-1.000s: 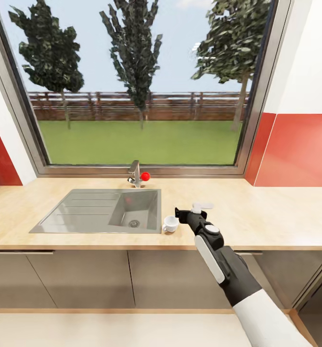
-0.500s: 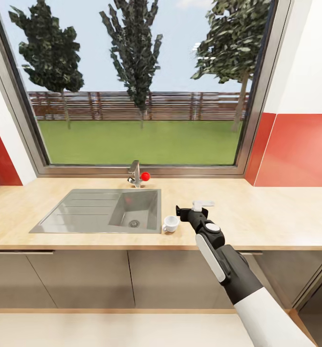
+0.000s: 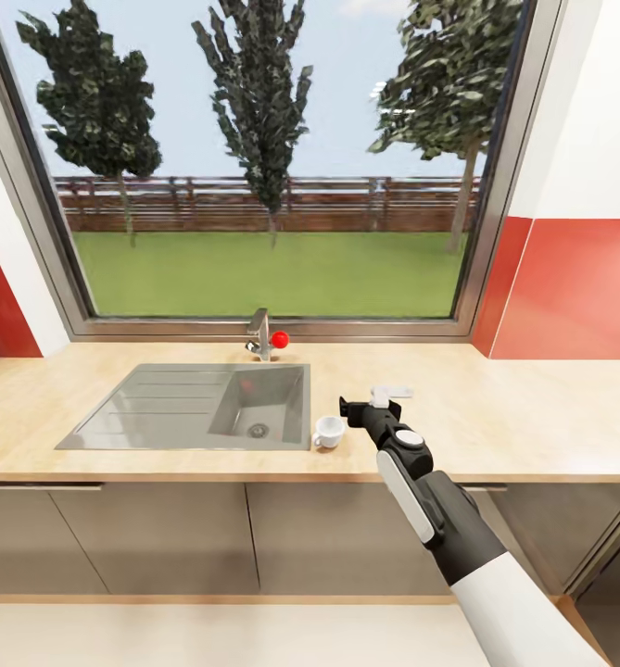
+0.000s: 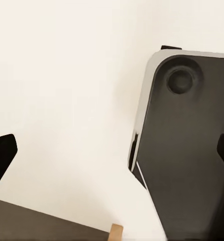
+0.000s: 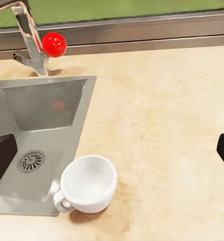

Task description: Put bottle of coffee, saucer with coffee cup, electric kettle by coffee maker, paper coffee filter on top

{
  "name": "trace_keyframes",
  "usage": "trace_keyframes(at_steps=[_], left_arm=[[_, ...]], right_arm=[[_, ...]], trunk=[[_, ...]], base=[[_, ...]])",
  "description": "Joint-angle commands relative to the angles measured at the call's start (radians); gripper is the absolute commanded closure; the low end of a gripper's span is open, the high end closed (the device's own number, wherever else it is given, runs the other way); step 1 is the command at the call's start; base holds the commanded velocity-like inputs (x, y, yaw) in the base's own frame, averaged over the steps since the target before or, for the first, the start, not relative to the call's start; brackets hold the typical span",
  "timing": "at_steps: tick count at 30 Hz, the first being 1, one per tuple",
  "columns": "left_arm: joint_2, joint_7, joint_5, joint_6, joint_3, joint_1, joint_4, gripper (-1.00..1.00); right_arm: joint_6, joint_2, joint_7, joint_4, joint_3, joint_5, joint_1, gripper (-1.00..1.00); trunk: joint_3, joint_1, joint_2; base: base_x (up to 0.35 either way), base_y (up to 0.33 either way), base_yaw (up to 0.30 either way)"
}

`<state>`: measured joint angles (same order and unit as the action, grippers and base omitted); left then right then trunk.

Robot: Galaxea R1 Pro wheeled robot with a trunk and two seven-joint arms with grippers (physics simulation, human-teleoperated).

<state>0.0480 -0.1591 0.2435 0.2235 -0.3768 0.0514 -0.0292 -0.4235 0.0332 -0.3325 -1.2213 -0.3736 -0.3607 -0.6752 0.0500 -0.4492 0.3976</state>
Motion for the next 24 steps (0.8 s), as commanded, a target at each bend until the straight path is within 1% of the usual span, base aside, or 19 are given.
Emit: trace_keyframes(at_steps=[1,5,11,18,21,24], left_arm=[[0.001,-0.005,0.011,0.005,-0.006,0.000,-0.003,-1.00],[0.004,-0.004,0.010,0.005,-0.008,-0.016,-0.003,-1.00],[0.004,-0.005,0.011,0.005,-0.007,-0.026,-0.003,-1.00],[0.002,-0.004,0.011,0.006,-0.006,-0.038,-0.003,-1.00],[0.002,-0.004,0.011,0.006,-0.005,-0.040,-0.002,-1.00],[0.002,-0.005,0.011,0.007,-0.004,-0.041,-0.002,-1.00]], right_arm=[[-0.002,0.000,-0.010,-0.001,-0.002,-0.010,-0.001,-1.00],[-0.002,-0.001,-0.010,0.026,-0.002,-0.009,-0.001,-1.00],[-0.001,-0.001,-0.011,0.059,-0.001,-0.009,0.000,-1.00],[-0.001,0.000,-0.013,0.112,-0.001,-0.009,0.000,-1.00],[0.000,0.001,-0.013,0.143,-0.001,-0.010,-0.001,-1.00],[0.000,0.003,-0.013,0.202,-0.001,-0.012,0.000,-1.00]], trunk=[[0.002,-0.001,0.002],[0.002,-0.001,0.002],[0.002,-0.001,0.002],[0.002,-0.001,0.002],[0.002,-0.001,0.002],[0.002,-0.001,0.002]], base=[[0.056,0.000,0.000],[0.064,0.000,0.000],[0.279,0.000,0.000],[0.053,0.000,0.000],[0.078,0.000,0.000],[0.179,0.000,0.000]])
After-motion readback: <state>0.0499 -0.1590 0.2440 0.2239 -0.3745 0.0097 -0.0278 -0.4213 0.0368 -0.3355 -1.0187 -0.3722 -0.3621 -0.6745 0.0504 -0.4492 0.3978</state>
